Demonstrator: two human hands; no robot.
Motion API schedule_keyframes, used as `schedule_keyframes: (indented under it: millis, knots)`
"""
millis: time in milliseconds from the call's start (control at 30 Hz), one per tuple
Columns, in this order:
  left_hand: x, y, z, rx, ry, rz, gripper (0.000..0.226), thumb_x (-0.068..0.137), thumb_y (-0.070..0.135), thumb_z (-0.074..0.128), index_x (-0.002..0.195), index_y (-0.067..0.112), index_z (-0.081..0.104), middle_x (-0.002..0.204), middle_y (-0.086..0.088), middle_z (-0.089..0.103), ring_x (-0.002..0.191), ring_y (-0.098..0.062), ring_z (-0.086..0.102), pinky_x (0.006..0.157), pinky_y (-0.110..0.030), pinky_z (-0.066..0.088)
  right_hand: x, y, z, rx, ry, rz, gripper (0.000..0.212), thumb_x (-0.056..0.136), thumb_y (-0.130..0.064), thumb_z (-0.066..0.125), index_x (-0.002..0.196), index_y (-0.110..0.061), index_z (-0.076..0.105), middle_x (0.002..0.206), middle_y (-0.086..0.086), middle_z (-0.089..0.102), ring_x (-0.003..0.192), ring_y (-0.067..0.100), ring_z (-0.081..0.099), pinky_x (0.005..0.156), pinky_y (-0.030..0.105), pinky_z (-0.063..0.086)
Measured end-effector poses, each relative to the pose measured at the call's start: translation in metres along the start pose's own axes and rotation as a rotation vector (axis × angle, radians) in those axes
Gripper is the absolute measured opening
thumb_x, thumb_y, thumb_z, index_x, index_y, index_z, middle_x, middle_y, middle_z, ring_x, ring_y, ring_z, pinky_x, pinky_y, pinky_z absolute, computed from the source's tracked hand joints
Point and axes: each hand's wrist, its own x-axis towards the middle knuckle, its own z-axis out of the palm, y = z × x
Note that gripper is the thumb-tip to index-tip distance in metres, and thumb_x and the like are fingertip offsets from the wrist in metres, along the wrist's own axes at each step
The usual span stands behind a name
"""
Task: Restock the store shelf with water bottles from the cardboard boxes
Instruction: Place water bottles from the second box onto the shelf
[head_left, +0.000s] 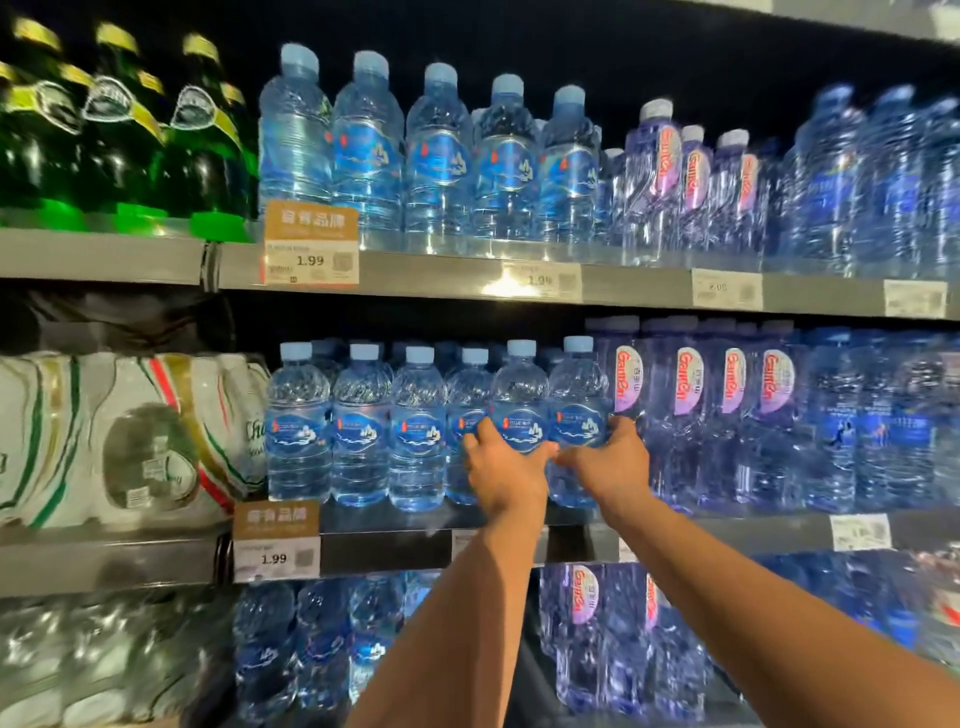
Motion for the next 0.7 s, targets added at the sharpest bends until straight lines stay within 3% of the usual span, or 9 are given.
schedule_keyframes:
  millis: [100,300,433,533,633,700]
  knots:
    - [0.000,-0.005,0.002,0.024,-0.028,-0.041,0.081,0.078,0.045,0.072,0.140,0.009,0.034,0.141,-0.014,0.036,0.125,-0.035,0.044,0.092,-0.046,0.043,0.001,0.002,0.004,-0.007,-0.018,0.025,0.057,0.061,-0.012,0.085,0.101,-0.019,0.045,0.089,-0.001,0.056,0.070,0.012,0.052,0.053,0.017,0.036]
    - [0.004,-0.015,-0.005,0.068,-0.080,0.025,0.079,0.076,0.043,0.072,0.136,0.008,0.034,0.134,-0.010,0.040,0.122,-0.033,0.045,0.091,-0.042,0.044,0.001,0.010,0.013,0.091,-0.037,0.092,0.051,0.066,-0.010,0.082,0.101,-0.017,0.045,0.080,-0.010,0.051,0.064,0.002,0.049,0.046,0.015,0.036]
    - [0.005,-0.026,-0.010,0.086,-0.135,0.098,0.081,0.080,0.034,0.069,0.144,0.010,0.024,0.137,-0.008,0.034,0.123,-0.033,0.045,0.090,-0.041,0.046,-0.004,0.022,0.016,0.207,-0.062,0.088,0.051,0.069,0.000,0.078,0.105,-0.013,0.045,0.092,-0.002,0.057,0.073,0.010,0.057,0.058,0.022,0.046]
    - [0.004,-0.033,-0.014,0.118,-0.098,0.151,0.079,0.081,0.036,0.071,0.141,0.012,0.027,0.137,-0.009,0.040,0.119,-0.033,0.050,0.088,-0.042,0.047,-0.009,0.026,0.014,0.244,-0.107,0.098,0.051,0.075,0.000,0.075,0.114,-0.011,0.043,0.099,-0.001,0.059,0.079,0.008,0.060,0.062,0.019,0.046]
    - [0.001,-0.036,-0.015,0.152,-0.042,0.185,0.070,0.077,0.041,0.074,0.128,0.011,0.036,0.125,-0.009,0.051,0.108,-0.032,0.056,0.078,-0.040,0.048,-0.012,0.023,0.012,0.106,-0.099,0.075,0.051,0.076,-0.011,0.076,0.117,-0.010,0.046,0.101,-0.003,0.058,0.081,0.005,0.057,0.060,0.017,0.042]
    - [-0.001,-0.036,-0.014,0.200,-0.025,0.194,0.065,0.077,0.045,0.073,0.120,0.011,0.038,0.120,-0.009,0.051,0.103,-0.032,0.058,0.072,-0.039,0.047,-0.015,0.022,0.013,-0.009,-0.028,0.020,0.055,0.069,-0.015,0.081,0.116,-0.009,0.052,0.106,0.002,0.058,0.086,0.014,0.060,0.067,0.023,0.047]
